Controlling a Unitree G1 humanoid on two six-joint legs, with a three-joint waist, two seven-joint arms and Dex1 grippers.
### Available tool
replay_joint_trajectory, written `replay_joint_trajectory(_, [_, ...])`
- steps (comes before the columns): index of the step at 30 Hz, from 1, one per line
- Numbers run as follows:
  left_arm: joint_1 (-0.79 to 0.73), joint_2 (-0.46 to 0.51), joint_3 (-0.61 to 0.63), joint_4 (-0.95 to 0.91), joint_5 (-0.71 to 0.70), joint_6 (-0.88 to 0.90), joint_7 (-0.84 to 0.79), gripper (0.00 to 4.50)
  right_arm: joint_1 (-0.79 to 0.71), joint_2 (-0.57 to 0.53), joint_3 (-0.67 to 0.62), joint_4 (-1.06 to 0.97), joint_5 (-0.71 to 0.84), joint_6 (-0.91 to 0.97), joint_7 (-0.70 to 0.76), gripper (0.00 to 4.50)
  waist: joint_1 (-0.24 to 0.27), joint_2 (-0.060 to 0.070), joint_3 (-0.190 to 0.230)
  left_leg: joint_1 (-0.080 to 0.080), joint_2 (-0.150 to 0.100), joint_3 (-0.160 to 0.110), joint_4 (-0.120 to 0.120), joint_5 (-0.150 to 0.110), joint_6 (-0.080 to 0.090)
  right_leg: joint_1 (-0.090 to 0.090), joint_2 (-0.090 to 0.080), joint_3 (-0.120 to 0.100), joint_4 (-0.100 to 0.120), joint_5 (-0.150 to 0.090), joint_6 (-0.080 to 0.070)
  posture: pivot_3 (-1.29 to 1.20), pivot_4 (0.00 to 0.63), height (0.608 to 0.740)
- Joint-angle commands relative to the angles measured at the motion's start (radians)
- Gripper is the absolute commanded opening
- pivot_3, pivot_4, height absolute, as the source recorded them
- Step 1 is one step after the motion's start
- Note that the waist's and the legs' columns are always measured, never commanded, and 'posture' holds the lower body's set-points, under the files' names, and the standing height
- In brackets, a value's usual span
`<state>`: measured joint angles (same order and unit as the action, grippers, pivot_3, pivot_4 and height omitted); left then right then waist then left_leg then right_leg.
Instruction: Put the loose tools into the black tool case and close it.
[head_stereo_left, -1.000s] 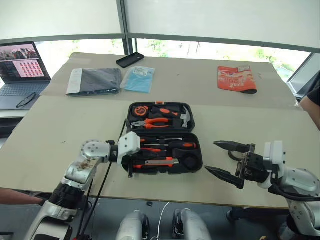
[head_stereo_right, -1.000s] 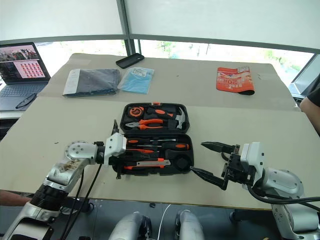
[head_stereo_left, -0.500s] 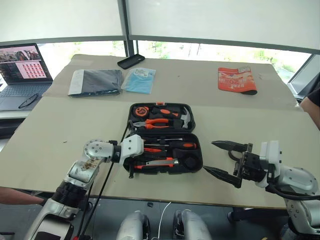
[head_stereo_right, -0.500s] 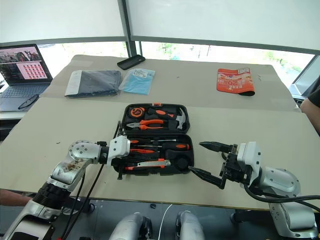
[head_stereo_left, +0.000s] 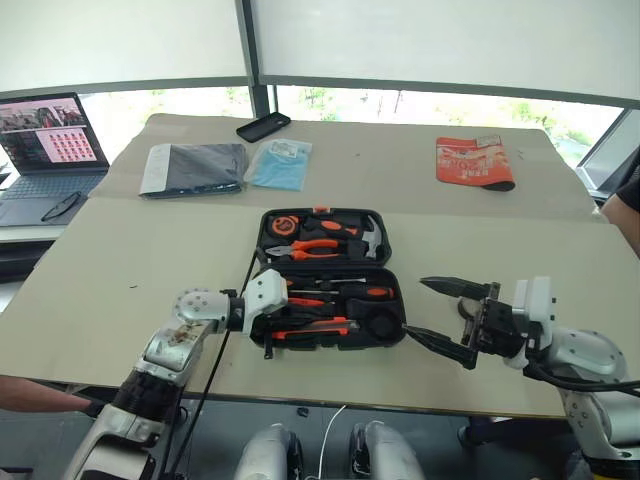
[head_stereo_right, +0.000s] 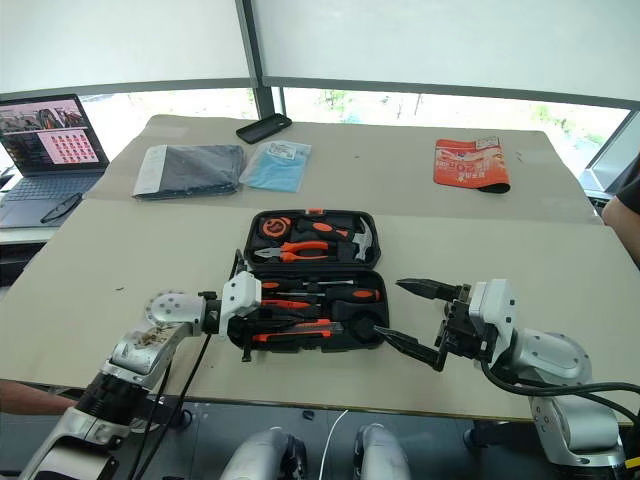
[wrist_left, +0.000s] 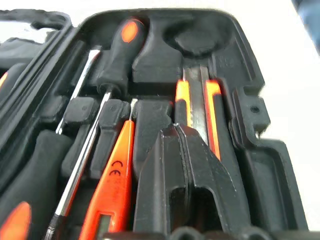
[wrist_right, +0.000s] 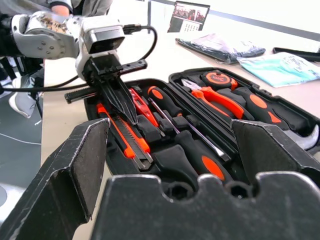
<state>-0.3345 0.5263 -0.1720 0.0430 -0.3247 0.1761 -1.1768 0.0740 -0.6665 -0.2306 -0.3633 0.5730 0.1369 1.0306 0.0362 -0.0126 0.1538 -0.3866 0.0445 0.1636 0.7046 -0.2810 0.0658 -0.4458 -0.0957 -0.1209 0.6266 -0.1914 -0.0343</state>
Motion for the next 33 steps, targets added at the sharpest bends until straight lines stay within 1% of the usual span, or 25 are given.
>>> replay_joint_trajectory(1, [-0.014,0.039,0.118,-0.065,-0.118,0.019,-0.036,1.88,0.04,-0.03,-0.109,0.013,-0.003,-0.038,-0.007,4.5,0.001,0.0,0.0,-0.002,0.0,0.0,0.0,0.0,0.0,-0.002,0.001,0.0,0.001,0.0,0.0,0.0,0.15,0.74])
replay_joint_trajectory(3, [-0.015,0.045,0.189,-0.058,-0.148,-0.023,-0.025,2.65,0.094,-0.037,-0.182,0.05,-0.005,-0.065,0.006,4.5,0.003,0.0,0.0,-0.003,0.0,0.0,0.0,0.001,-0.001,-0.003,0.001,0.0,0.001,0.0,0.0,0.0,0.15,0.74])
replay_joint_trajectory(4, [0.007,0.066,0.22,-0.063,-0.16,-0.049,-0.05,2.96,0.136,-0.039,-0.222,0.083,-0.015,-0.094,0.022,4.5,0.003,0.0,0.0,-0.003,0.0,0.0,0.0,0.001,-0.001,-0.003,0.001,0.0,0.001,0.0,0.0,0.0,0.15,0.74])
replay_joint_trajectory(5, [0.023,0.081,0.238,-0.068,-0.167,-0.066,-0.071,3.25,0.164,-0.04,-0.247,0.105,-0.023,-0.115,0.034,4.5,0.003,0.0,0.0,-0.003,0.0,0.0,0.0,0.001,-0.001,-0.003,0.002,0.0,0.001,0.0,0.0,0.0,0.15,0.74])
replay_joint_trajectory(7, [0.062,0.116,0.263,-0.078,-0.152,-0.076,-0.066,4.04,0.206,-0.033,-0.286,0.151,-0.038,-0.164,0.046,4.5,0.001,0.0,0.0,-0.003,0.0,0.001,-0.001,0.001,-0.001,-0.003,0.002,-0.001,0.0,0.0,0.0,0.0,0.15,0.74])
replay_joint_trajectory(8, [0.111,0.12,0.325,-0.079,-0.215,-0.1,-0.115,4.44,0.246,-0.021,-0.327,0.193,-0.052,-0.197,0.04,4.5,-0.002,0.0,0.0,-0.003,0.0,0.001,-0.001,0.001,-0.001,-0.003,0.002,0.0,-0.001,0.0,0.0,0.0,0.15,0.74])
replay_joint_trajectory(10, [0.172,0.121,0.399,-0.085,-0.301,-0.13,-0.181,4.49,0.293,-0.009,-0.374,0.244,-0.066,-0.24,0.036,4.5,-0.01,0.0,0.0,-0.003,0.0,0.002,-0.002,0.0,-0.001,-0.004,0.002,0.001,-0.001,-0.001,0.001,0.0,0.15,0.74])
replay_joint_trajectory(11, [0.219,0.152,0.412,-0.108,-0.353,-0.099,-0.262,4.49,0.324,-0.003,-0.392,0.25,-0.051,-0.228,0.039,4.5,-0.012,0.0,0.0,-0.003,0.0,0.002,-0.002,0.0,-0.001,-0.004,0.001,0.001,-0.001,-0.001,0.001,0.0,0.15,0.74])
replay_joint_trajectory(12, [0.241,0.169,0.413,-0.116,-0.342,-0.105,-0.277,4.49,0.347,0.008,-0.402,0.25,-0.052,-0.241,0.038,4.5,-0.015,0.0,0.0,-0.003,0.0,0.002,-0.002,0.0,-0.001,-0.005,0.001,0.001,-0.001,-0.001,0.001,0.0,0.15,0.74])
replay_joint_trajectory(14, [0.262,0.169,0.435,-0.135,-0.335,-0.101,-0.222,4.49,0.381,0.036,-0.42,0.252,-0.049,-0.25,0.015,4.5,-0.016,0.0,0.0,-0.003,0.001,0.002,-0.002,0.0,-0.002,-0.006,0.0,0.001,0.0,-0.001,0.0,0.0,0.15,0.74])
replay_joint_trajectory(15, [0.26,0.159,0.439,-0.144,-0.33,-0.107,-0.189,4.49,0.385,0.043,-0.418,0.258,-0.058,-0.254,0.002,4.5,-0.015,0.0,0.0,-0.003,0.001,0.001,-0.002,-0.002,-0.008,-0.006,-0.001,0.001,0.0,-0.001,0.0,0.0,0.15,0.74])
replay_joint_trajectory(16, [0.26,0.148,0.44,-0.157,-0.334,-0.108,-0.174,4.49,0.389,0.042,-0.411,0.262,-0.069,-0.262,0.004,4.5,-0.015,0.001,0.001,-0.003,0.001,0.0,-0.002,-0.003,-0.012,-0.006,-0.002,0.001,0.0,-0.003,-0.003,0.0,0.15,0.74])
replay_joint_trajectory(19, [0.27,0.135,0.425,-0.212,-0.36,-0.071,-0.15,4.49,0.39,0.027,-0.391,0.248,-0.095,-0.256,0.003,4.5,-0.016,0.003,0.0,-0.002,0.001,0.0,-0.002,-0.003,-0.013,-0.005,-0.003,0.003,0.0,-0.004,-0.004,0.0,0.15,0.74])
replay_joint_trajectory(20, [0.278,0.144,0.409,-0.243,-0.385,-0.018,-0.144,4.49,0.388,-0.02,-0.377,0.213,-0.127,-0.167,-0.033,4.5,-0.019,0.003,0.0,-0.002,0.001,0.0,-0.002,-0.003,-0.013,-0.005,-0.002,0.003,0.0,-0.003,-0.004,0.0,0.15,0.74])
replay_joint_trajectory(22, [0.289,0.156,0.392,-0.283,-0.415,0.048,-0.134,4.49,0.387,-0.078,-0.36,0.171,-0.165,-0.056,-0.078,4.5,-0.028,0.004,0.0,-0.002,0.001,0.001,-0.002,-0.003,-0.012,-0.005,-0.002,0.005,0.0,-0.003,-0.004,0.0,0.15,0.74])
replay_joint_trajectory(24, [0.275,0.144,0.377,-0.283,-0.414,0.056,-0.128,4.49,0.332,-0.167,-0.326,0.142,-0.155,0.008,-0.047,4.5,-0.032,0.004,0.0,-0.002,0.0,0.003,-0.003,-0.003,-0.012,-0.007,-0.001,0.009,0.001,-0.002,-0.002,0.0,0.15,0.74])
replay_joint_trajectory(25, [0.269,0.139,0.373,-0.281,-0.41,0.058,-0.125,4.49,0.308,-0.201,-0.314,0.135,-0.153,0.03,-0.035,4.5,-0.034,0.004,0.0,-0.002,0.0,0.003,-0.003,-0.002,-0.01,-0.008,0.002,0.01,0.001,0.0,0.002,0.0,0.15,0.74])
replay_joint_trajectory(29, [0.254,0.111,0.329,-0.275,-0.378,0.037,-0.127,4.49,0.161,-0.381,-0.173,0.124,-0.165,0.221,0.011,4.5,-0.034,0.003,0.0,-0.001,0.0,0.003,-0.004,-0.001,-0.01,-0.009,0.005,0.01,0.002,0.0,0.002,0.0,0.15,0.74])
replay_joint_trajectory(31, [0.249,0.096,0.305,-0.278,-0.366,0.026,-0.131,4.49,0.104,-0.434,-0.089,0.116,-0.179,0.292,0.026,4.5,-0.028,0.002,0.001,-0.002,0.0,0.003,-0.005,-0.001,-0.01,-0.01,0.005,0.01,0.002,0.0,0.001,0.0,0.15,0.74])
replay_joint_trajectory(33, [0.25,0.084,0.29,-0.279,-0.359,0.017,-0.129,4.49,0.059,-0.454,-0.031,0.119,-0.203,0.316,0.022,4.5,-0.02,0.002,0.001,-0.002,0.0,0.003,-0.005,0.001,-0.006,-0.01,0.006,0.009,0.001,0.0,0.001,0.0,0.15,0.74])
